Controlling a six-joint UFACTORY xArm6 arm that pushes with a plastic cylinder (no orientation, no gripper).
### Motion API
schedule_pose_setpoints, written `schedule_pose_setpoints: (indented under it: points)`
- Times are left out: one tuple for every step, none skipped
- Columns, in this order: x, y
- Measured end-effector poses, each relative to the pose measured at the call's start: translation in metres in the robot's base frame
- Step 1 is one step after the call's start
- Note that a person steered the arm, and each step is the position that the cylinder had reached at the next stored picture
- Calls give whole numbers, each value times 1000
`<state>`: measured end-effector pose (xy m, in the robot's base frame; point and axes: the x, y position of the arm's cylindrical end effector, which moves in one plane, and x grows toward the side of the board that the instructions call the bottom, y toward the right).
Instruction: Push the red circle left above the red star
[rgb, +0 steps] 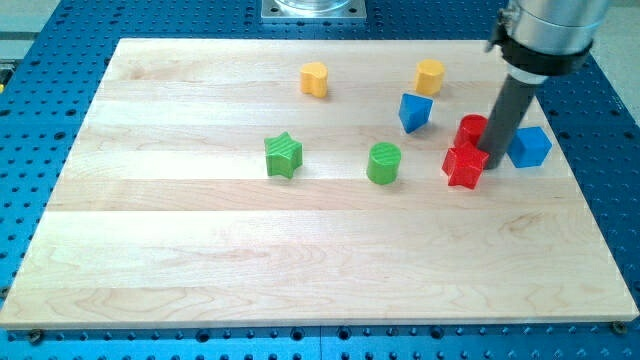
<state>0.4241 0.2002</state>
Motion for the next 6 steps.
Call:
schedule_pose_setpoints:
  points:
    - [-11,-19]
    - [-32,23]
    - [-43,-14]
    - [-40,-29]
    - [-70,-12]
    - [-81,-29]
